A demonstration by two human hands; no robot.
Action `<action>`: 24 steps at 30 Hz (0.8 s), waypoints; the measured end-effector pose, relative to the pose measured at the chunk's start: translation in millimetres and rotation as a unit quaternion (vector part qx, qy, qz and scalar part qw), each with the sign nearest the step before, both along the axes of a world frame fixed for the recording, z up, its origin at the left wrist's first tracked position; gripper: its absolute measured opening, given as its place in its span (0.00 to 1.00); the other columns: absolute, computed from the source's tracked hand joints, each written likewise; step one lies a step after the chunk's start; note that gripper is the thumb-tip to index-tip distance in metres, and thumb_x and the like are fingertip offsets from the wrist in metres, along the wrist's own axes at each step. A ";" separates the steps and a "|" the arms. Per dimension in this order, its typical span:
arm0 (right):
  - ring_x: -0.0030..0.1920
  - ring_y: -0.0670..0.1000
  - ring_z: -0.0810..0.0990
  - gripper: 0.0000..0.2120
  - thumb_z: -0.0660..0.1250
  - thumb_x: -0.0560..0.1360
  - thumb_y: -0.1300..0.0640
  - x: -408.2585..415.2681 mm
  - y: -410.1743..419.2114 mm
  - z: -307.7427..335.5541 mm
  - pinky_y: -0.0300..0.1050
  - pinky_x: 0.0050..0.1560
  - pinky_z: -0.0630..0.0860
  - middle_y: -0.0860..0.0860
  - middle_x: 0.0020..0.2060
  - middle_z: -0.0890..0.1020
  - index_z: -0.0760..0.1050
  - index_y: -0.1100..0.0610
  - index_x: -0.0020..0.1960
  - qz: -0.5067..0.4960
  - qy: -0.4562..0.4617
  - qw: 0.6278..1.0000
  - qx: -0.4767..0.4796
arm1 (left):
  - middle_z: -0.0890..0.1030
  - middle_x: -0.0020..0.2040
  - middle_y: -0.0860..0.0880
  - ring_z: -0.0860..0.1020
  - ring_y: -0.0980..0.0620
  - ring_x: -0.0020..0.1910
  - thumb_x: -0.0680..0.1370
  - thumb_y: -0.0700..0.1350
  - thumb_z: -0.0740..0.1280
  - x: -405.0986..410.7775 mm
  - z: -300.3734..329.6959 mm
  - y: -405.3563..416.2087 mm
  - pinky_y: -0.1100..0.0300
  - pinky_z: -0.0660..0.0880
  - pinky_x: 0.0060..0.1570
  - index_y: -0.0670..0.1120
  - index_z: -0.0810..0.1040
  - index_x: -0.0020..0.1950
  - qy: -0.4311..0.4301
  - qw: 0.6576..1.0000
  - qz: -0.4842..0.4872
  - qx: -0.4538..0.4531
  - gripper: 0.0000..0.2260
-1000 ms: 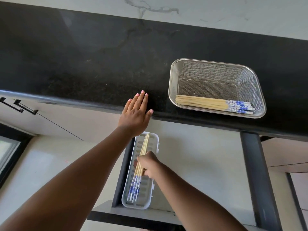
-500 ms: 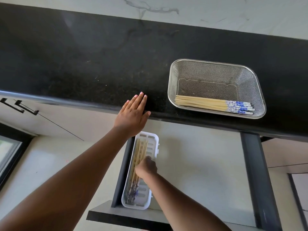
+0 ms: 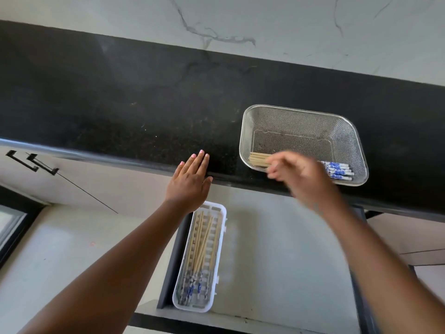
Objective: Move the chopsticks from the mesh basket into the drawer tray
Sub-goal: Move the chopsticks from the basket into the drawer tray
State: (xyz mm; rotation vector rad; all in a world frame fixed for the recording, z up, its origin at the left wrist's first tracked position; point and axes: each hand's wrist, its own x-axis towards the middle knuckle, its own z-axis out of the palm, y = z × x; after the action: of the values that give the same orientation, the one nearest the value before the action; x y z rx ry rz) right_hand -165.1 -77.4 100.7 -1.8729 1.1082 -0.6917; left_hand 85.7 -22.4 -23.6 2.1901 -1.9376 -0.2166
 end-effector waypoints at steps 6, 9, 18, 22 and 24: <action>0.64 0.52 0.76 0.16 0.65 0.79 0.52 -44.3 -94.6 6.3 0.43 0.60 0.70 0.51 0.63 0.79 0.74 0.53 0.65 0.003 0.315 0.948 0.035 | 0.49 0.80 0.50 0.46 0.51 0.78 0.82 0.53 0.50 0.9 -1.8 -0.2 0.55 0.43 0.74 0.48 0.48 0.79 0.007 1.000 0.001 -0.003 0.27; 0.70 0.53 0.70 0.25 0.64 0.79 0.49 -45.1 -113.8 0.4 0.49 0.70 0.64 0.52 0.71 0.71 0.66 0.55 0.74 0.102 0.461 0.875 0.109 | 0.49 0.80 0.50 0.47 0.51 0.78 0.82 0.53 0.50 2.1 -3.3 0.8 0.54 0.43 0.74 0.48 0.48 0.79 0.012 1.000 -0.004 -0.007 0.27; 0.48 0.50 0.78 0.02 0.70 0.76 0.53 -31.3 -128.4 8.8 0.50 0.55 0.72 0.47 0.46 0.81 0.78 0.49 0.49 0.155 0.478 0.859 0.097 | 0.49 0.80 0.50 0.46 0.51 0.78 0.82 0.54 0.48 4.5 -6.2 0.1 0.55 0.43 0.75 0.48 0.47 0.79 0.011 1.000 -0.008 -0.010 0.26; 0.41 0.48 0.76 0.01 0.70 0.76 0.55 -27.5 -129.8 9.2 0.46 0.45 0.70 0.47 0.41 0.80 0.78 0.51 0.46 0.162 0.489 0.854 0.078 | 0.50 0.80 0.50 0.48 0.51 0.78 0.82 0.54 0.49 5.7 -7.6 -0.8 0.55 0.44 0.75 0.48 0.49 0.79 0.017 1.000 -0.009 -0.018 0.26; 0.38 0.48 0.75 0.01 0.70 0.76 0.55 -27.5 -130.7 10.3 0.44 0.40 0.68 0.48 0.39 0.80 0.78 0.52 0.45 0.156 0.490 0.856 0.059 | 0.50 0.80 0.50 0.48 0.50 0.78 0.82 0.54 0.49 5.9 -8.2 -0.4 0.55 0.44 0.75 0.48 0.49 0.79 0.019 1.000 -0.011 -0.021 0.26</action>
State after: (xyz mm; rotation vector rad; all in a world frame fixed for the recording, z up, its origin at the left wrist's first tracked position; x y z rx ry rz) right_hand -192.6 -208.1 111.0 -2.2520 1.3270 0.6073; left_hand 91.6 -22.8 -31.8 2.1235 -1.9303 -0.2163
